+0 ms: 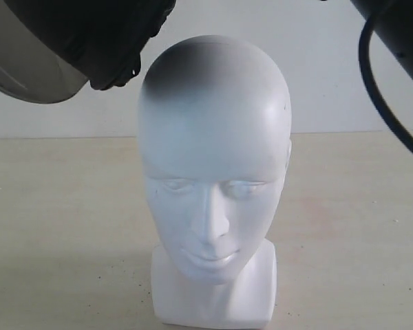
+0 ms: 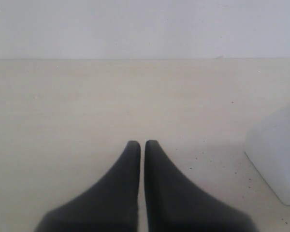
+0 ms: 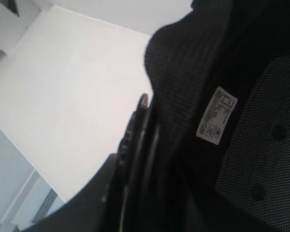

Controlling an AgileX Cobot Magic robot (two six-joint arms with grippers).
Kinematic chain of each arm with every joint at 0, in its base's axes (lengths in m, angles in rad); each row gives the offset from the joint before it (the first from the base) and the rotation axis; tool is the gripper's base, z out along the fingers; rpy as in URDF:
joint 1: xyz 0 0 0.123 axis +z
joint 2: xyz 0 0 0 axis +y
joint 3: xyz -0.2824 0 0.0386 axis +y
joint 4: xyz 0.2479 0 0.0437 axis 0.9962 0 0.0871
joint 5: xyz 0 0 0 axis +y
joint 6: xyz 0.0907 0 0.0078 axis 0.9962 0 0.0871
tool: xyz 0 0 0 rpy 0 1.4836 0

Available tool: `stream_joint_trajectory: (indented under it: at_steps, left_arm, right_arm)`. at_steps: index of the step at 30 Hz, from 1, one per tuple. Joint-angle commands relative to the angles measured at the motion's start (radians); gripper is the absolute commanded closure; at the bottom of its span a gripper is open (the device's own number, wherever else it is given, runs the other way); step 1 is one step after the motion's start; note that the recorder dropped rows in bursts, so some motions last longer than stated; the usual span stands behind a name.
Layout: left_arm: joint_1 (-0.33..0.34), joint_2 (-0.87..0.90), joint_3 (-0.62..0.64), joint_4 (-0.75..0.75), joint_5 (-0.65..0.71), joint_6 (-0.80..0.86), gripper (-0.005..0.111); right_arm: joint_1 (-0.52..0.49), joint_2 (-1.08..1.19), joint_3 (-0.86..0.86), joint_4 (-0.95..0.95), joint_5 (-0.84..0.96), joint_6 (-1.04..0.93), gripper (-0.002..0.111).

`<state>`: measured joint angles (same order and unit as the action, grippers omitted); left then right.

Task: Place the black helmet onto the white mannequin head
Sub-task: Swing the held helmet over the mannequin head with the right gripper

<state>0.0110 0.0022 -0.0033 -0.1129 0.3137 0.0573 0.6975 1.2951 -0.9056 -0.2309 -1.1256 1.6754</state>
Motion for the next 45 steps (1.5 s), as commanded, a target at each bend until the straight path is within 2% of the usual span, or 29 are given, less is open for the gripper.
stream_joint_trajectory:
  at_steps: [1,12,19,27,42,45]
  left_arm:
    - [-0.004,-0.002,0.003,-0.002,0.001,0.004,0.102]
    - [-0.004,-0.002,0.003,-0.002,0.001,0.004,0.102]
    - [-0.004,-0.002,0.003,-0.002,0.001,0.004,0.102]
    - [-0.004,-0.002,0.003,-0.002,0.001,0.004,0.102]
    - [-0.004,-0.002,0.003,-0.002,0.001,0.004,0.102]
    - [-0.004,-0.002,0.003,-0.002,0.001,0.004,0.102]
  right_arm:
    - [-0.002,-0.026,-0.013,0.08,-0.095,0.109,0.108]
    - [-0.002,-0.028,-0.013,0.126,-0.095,0.246,0.108]
    - [-0.081,-0.032,-0.013,0.061,-0.095,0.316,0.108]
    - [-0.133,-0.074,-0.013,0.069,-0.095,0.356,0.108]
    - [-0.139,-0.08,-0.009,0.027,-0.095,0.254,0.108]
    - [-0.139,-0.08,0.035,0.037,-0.095,0.265,0.108]
